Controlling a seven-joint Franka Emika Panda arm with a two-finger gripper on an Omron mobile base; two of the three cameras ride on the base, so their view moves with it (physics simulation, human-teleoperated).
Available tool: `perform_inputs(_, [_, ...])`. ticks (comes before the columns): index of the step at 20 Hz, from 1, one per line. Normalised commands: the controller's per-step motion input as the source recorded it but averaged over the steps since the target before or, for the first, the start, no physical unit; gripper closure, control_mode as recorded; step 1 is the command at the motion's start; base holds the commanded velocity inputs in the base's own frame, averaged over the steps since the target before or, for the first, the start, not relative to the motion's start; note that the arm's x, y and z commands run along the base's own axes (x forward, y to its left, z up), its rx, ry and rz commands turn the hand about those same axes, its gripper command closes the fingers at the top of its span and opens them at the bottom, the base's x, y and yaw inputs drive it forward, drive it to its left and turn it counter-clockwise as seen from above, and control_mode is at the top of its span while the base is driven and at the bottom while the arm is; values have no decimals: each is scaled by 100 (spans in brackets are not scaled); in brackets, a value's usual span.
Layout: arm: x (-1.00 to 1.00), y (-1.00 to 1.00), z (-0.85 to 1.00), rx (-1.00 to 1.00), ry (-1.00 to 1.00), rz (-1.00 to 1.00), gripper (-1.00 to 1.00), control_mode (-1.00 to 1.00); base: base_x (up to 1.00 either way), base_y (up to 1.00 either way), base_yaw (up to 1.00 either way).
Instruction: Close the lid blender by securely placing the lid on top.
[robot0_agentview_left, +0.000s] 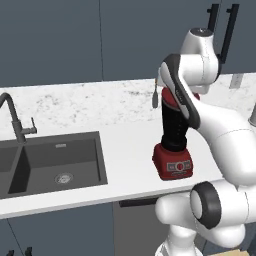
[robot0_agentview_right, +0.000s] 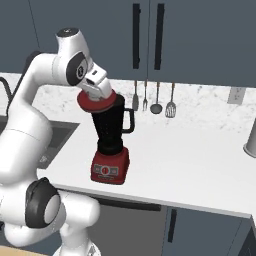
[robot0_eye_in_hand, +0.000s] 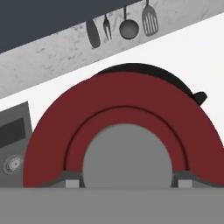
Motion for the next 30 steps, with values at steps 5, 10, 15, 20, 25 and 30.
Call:
perform_inputs(5, [34,-1,0,0,1,1,100,-100,0,0,0])
perform_inputs(10, [43,-8,0,0,2,1,100,-100,0,0,0])
perform_inputs(15, [17,-26,0,0,0,0,100,-100,0,0,0])
perform_inputs(20, [29,-5,0,0,0,0,100,-100,0,0,0])
perform_inputs(25, [36,0,0,-3,0,0,100,-100,0,0,0])
perform_inputs(30, [34,0,-1,-5,-4,0,100,-100,0,0,0])
